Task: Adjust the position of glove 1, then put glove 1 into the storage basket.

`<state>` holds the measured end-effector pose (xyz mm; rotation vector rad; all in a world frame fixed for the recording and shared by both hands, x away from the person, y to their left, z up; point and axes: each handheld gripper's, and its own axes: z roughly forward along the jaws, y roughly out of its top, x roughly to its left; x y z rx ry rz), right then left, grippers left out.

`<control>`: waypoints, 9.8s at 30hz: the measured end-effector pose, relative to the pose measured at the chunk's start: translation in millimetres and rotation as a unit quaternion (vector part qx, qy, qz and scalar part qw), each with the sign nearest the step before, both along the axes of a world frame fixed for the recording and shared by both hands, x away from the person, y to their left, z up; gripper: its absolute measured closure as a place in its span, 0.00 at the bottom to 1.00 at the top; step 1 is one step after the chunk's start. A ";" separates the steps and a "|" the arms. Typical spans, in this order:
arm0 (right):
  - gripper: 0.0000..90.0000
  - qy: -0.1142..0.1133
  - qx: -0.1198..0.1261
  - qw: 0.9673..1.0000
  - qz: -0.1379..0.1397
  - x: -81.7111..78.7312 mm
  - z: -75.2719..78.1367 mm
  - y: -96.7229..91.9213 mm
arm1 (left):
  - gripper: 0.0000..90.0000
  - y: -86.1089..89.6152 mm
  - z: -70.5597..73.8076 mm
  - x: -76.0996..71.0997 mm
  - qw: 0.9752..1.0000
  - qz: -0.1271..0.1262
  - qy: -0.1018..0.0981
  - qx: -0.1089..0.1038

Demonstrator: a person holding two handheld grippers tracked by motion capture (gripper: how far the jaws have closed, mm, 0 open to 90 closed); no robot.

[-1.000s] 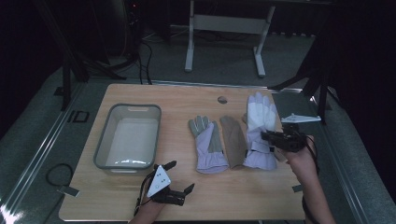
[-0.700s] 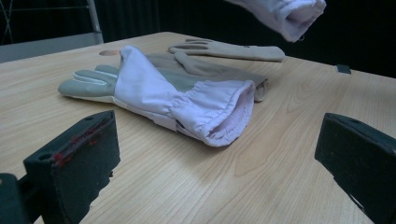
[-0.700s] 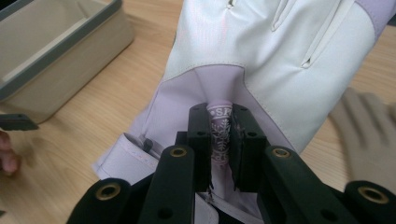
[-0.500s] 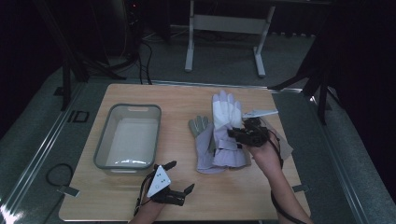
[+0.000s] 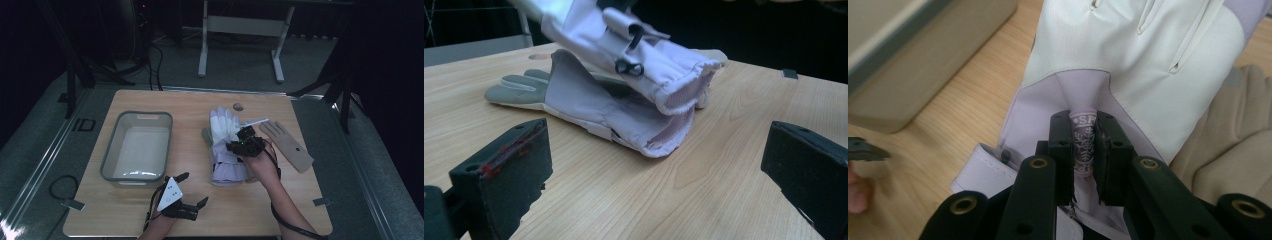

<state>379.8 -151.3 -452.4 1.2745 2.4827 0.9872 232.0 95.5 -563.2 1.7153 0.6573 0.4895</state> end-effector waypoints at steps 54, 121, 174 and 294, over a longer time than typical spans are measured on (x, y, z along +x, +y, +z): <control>0.11 -0.085 0.074 0.991 0.076 -20.5 -24.1 -80.3 | 0.00 -32.5 40.4 27.1 0.992 0.033 0.108 0.049; 0.91 -0.109 -0.108 0.987 0.043 -15.5 -75.2 -1.1 | 0.73 -57.5 12.8 86.1 0.939 0.022 0.337 0.067; 0.93 -0.157 -0.010 0.985 0.066 -13.1 28.9 72.6 | 0.84 40.5 130.0 82.1 0.961 0.022 0.244 0.127; 0.18 -0.062 0.024 0.986 0.153 16.0 15.8 135.8 | 0.19 110.8 122.6 31.8 0.981 0.060 0.179 0.048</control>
